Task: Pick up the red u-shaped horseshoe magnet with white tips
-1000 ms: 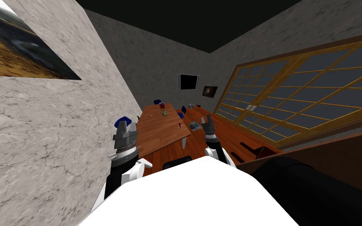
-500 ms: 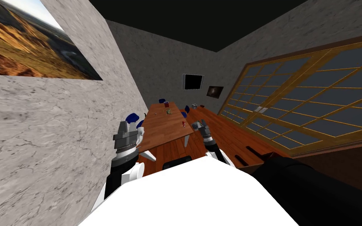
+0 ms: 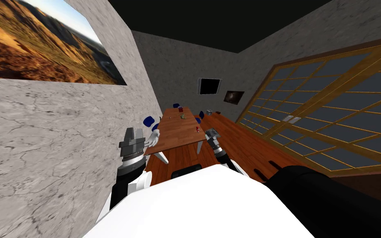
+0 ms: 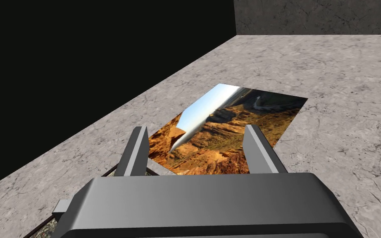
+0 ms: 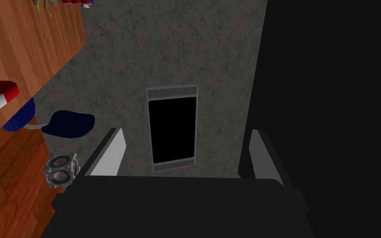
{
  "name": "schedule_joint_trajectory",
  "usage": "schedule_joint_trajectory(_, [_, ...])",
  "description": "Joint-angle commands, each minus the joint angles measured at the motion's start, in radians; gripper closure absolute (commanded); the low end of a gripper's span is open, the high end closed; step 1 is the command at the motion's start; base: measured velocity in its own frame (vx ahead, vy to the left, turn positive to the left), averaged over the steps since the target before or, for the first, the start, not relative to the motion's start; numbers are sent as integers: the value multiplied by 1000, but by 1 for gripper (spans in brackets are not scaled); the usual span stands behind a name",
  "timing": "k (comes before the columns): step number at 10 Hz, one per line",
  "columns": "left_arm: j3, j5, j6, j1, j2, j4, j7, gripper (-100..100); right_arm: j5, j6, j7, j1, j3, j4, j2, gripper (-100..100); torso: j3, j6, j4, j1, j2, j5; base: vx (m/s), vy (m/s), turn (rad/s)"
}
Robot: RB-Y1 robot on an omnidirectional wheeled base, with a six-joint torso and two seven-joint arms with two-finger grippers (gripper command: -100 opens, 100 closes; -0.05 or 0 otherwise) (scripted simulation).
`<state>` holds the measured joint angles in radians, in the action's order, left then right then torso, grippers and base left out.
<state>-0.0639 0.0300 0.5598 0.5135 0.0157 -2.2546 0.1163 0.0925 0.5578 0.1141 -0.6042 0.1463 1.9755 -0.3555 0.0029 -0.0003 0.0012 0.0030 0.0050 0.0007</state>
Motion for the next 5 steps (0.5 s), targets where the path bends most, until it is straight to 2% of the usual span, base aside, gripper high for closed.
schedule_joint_trajectory(1, [0,0,0,0,0,0,0,0,4,-1,6,2,20,-29,-23,-100,0,0,0,0,0,0,-45,42,96])
schedule_joint_trajectory(2, [0,0,0,0,0,0,0,0,18,-8,25,-4,52,-71,-65,-100,-1,1,0,-1,-1,0,-47,42,198])
schedule_joint_trajectory(3, [0,0,0,0,0,0,0,0,18,-8,25,-4,52,-71,-70,-100,-1,0,0,-1,-1,0,-40,35,122])
schedule_joint_trajectory(5, [0,0,0,0,0,0,0,0,43,-24,64,-15,113,-143,-149,-100,-1,0,0,-1,-1,0,-64,66,310])
